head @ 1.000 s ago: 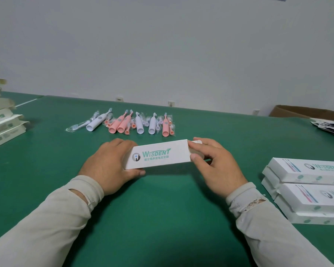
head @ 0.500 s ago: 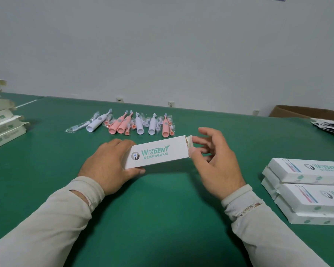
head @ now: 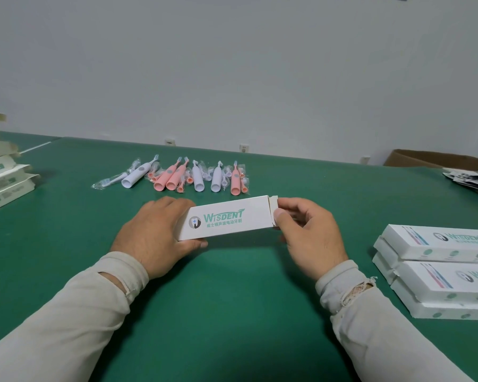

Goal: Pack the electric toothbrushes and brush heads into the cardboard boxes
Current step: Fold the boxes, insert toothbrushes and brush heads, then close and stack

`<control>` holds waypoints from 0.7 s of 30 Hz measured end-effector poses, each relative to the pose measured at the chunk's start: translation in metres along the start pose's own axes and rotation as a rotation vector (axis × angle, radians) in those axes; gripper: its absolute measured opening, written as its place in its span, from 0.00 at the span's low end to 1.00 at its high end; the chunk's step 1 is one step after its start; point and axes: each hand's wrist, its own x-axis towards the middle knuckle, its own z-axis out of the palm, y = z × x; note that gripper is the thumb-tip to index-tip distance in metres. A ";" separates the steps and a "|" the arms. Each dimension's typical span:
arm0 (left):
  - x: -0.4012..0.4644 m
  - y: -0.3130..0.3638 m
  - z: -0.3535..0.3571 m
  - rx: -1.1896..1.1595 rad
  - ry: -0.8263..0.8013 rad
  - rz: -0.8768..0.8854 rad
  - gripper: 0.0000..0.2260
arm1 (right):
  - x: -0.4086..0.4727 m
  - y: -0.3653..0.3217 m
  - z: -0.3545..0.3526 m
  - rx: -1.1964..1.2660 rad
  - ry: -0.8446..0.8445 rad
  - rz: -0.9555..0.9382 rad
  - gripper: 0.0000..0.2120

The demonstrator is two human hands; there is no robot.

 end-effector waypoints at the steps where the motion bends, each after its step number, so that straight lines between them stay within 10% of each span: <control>1: 0.000 0.000 0.000 0.001 0.001 0.001 0.26 | 0.000 0.000 0.000 -0.001 0.004 0.002 0.07; 21: -0.001 0.000 0.000 0.004 0.002 0.002 0.28 | -0.001 -0.002 -0.001 -0.045 0.017 -0.027 0.06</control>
